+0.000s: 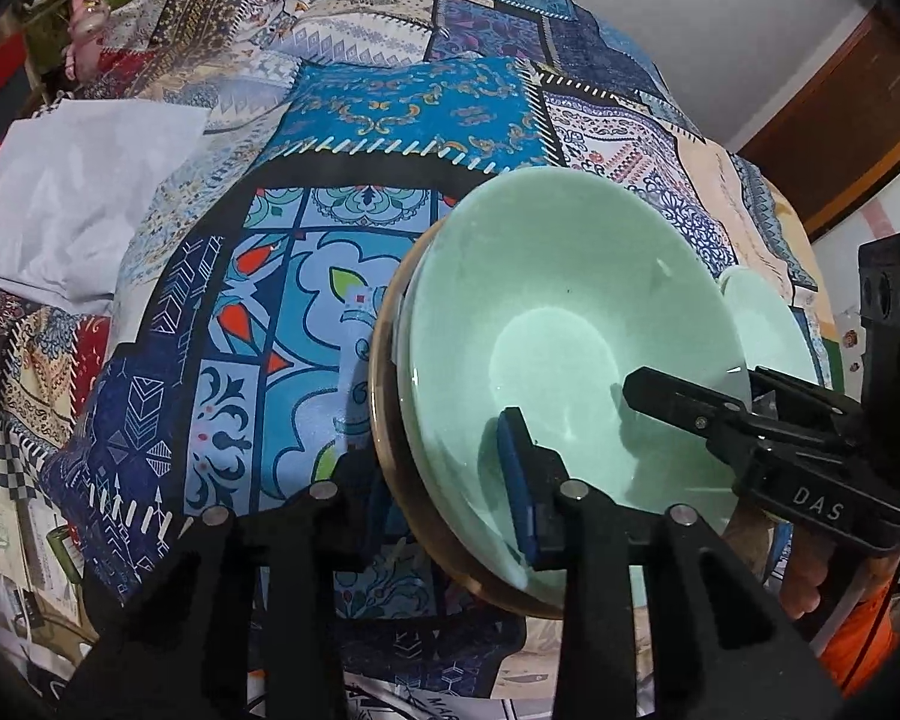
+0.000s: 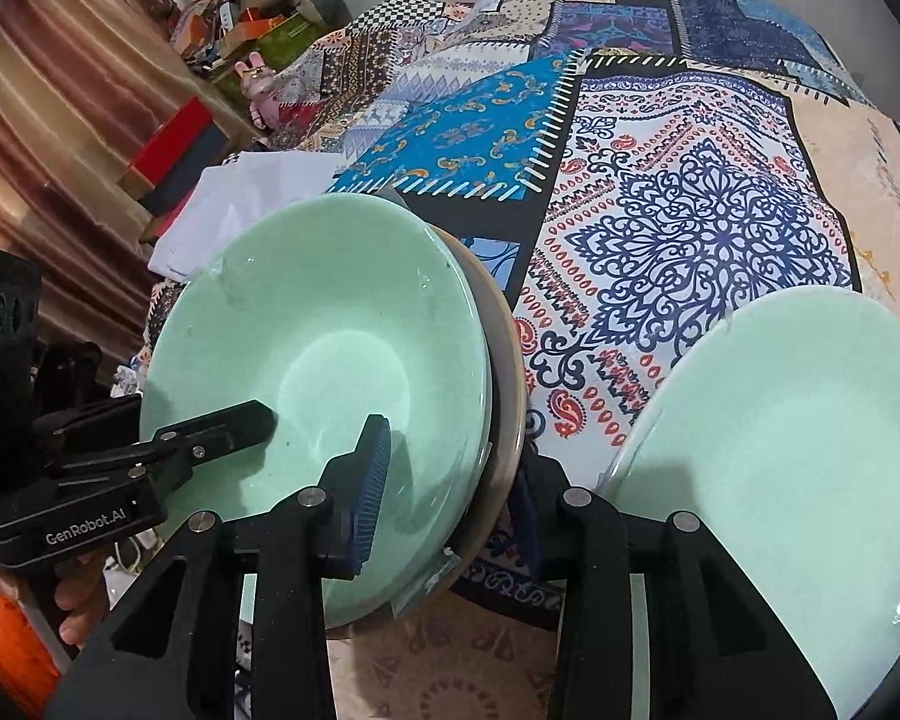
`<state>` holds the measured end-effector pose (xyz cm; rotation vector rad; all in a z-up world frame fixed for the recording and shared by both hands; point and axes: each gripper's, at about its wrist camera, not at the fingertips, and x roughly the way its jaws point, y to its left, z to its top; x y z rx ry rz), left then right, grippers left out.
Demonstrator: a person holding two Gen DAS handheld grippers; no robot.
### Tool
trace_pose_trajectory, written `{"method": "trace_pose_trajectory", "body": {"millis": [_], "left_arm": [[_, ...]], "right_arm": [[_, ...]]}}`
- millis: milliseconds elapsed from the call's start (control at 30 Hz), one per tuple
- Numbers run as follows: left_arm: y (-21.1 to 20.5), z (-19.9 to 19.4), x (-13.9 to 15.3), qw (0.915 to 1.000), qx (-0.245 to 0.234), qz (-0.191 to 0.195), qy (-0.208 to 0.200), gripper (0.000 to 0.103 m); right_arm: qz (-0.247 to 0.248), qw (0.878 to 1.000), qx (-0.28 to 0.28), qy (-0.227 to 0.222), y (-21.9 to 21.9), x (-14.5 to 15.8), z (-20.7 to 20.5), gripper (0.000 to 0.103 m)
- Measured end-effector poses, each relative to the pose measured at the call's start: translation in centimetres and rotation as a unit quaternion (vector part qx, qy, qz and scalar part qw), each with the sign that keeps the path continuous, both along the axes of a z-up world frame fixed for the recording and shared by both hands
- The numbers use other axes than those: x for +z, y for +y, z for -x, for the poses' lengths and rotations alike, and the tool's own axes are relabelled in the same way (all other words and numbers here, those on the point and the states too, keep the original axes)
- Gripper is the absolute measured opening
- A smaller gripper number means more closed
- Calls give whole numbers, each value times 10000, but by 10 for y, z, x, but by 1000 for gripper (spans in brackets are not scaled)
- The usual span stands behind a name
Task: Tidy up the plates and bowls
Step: 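Lift the nested bowl stack with both grippers and carry it onto the plate stack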
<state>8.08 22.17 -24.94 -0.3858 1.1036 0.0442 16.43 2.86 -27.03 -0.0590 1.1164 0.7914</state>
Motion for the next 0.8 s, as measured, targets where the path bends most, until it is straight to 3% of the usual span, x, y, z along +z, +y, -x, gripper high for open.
{"method": "trace_pose_trajectory", "body": {"millis": [400, 800], "left_arm": [[-9, 3, 5, 9996, 149, -251, -58, 34], [-14, 0, 18, 9995, 167, -168, -193, 34]], "right_arm": [[-12, 9999, -124, 56, -3, 2, -7, 28], [-180, 9993, -291, -125, -17, 23, -5, 28]]}}
